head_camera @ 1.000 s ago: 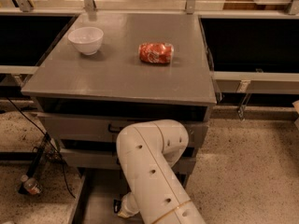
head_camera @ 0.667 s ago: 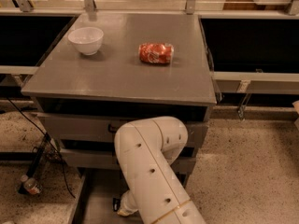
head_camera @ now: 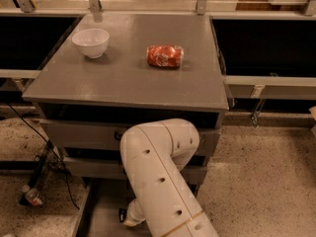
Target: Pick rxbar chocolate from bottom drawer and place on counter
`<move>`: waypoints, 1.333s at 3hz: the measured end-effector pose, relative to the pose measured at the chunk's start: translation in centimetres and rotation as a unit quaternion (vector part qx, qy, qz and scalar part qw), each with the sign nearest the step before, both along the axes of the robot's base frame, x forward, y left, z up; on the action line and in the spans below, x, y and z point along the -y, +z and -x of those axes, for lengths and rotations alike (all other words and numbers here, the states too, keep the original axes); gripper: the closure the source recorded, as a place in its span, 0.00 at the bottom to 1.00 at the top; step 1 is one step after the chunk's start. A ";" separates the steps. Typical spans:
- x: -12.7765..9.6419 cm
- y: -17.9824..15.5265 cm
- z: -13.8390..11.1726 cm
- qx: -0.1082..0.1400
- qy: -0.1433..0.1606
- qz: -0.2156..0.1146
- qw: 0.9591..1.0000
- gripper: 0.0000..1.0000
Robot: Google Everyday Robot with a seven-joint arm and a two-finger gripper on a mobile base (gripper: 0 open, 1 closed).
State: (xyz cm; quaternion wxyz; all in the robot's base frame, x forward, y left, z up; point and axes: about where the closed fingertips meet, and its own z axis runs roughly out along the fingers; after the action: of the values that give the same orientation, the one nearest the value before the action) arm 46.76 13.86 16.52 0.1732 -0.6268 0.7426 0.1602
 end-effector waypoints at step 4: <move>5.4 5.8 1.8 -0.025 -0.004 0.034 0.999 1.00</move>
Offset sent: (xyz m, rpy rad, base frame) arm -0.0024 -0.0268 0.0682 -0.0766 0.0673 0.0653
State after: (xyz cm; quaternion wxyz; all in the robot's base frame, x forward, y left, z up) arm 44.98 8.45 22.35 0.1341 -0.6249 0.7544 0.1496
